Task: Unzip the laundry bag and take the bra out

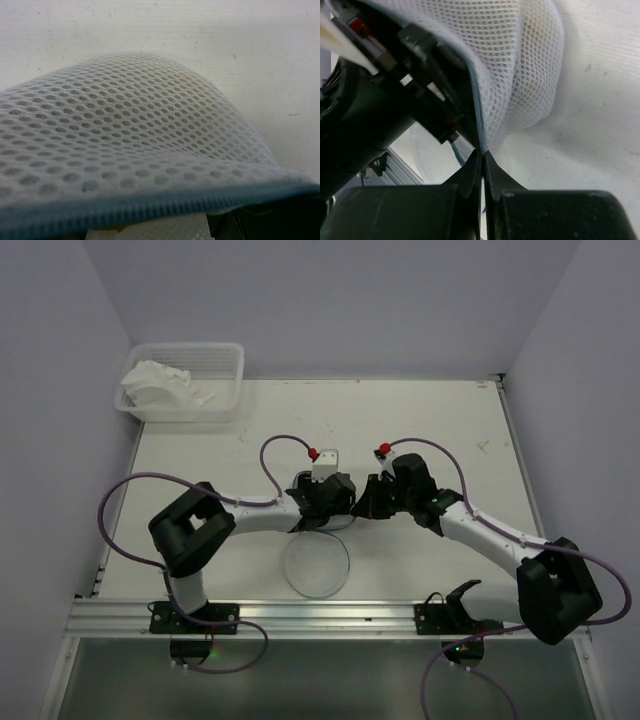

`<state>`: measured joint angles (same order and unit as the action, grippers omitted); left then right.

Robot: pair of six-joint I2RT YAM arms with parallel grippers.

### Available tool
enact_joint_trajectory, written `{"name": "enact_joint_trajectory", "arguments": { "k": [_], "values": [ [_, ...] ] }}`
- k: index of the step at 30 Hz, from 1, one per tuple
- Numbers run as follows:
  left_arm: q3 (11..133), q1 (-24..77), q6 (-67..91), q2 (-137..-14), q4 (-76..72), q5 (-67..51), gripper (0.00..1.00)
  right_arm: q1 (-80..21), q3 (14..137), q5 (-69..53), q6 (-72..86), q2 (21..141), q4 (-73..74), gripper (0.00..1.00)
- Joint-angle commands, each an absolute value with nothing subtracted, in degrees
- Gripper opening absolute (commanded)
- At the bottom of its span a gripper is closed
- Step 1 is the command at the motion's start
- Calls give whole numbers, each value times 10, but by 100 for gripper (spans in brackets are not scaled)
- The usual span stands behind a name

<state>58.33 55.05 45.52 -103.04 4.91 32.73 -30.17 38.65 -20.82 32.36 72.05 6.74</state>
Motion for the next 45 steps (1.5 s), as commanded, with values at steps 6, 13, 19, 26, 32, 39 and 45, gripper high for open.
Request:
{"name": "enact_joint_trajectory", "arguments": {
  "k": [6, 13, 19, 26, 32, 39, 45],
  "values": [
    [621, 547, 466, -1082, 46, 362, 48, -322, 418, -205, 346, 736, 56, 0],
    [570, 547, 425, -990, 8, 324, 0, -316, 449, -119, 338, 758, 98, 0],
    [496, 547, 316, -866, -101, 193, 0, -304, 480, -76, 320, 766, 133, 0],
    [453, 547, 207, -809, -135, 63, 0, -301, 546, -61, 286, 778, 188, 0],
    [499, 547, 189, -875, -47, 60, 0, -301, 589, -48, 274, 760, 227, 0],
    [486, 548, 186, -818, -102, 47, 0, -302, 589, -44, 267, 800, 243, 0],
    [462, 548, 170, -730, -148, 20, 0, -301, 564, -42, 261, 836, 240, 0]
  ]
}}
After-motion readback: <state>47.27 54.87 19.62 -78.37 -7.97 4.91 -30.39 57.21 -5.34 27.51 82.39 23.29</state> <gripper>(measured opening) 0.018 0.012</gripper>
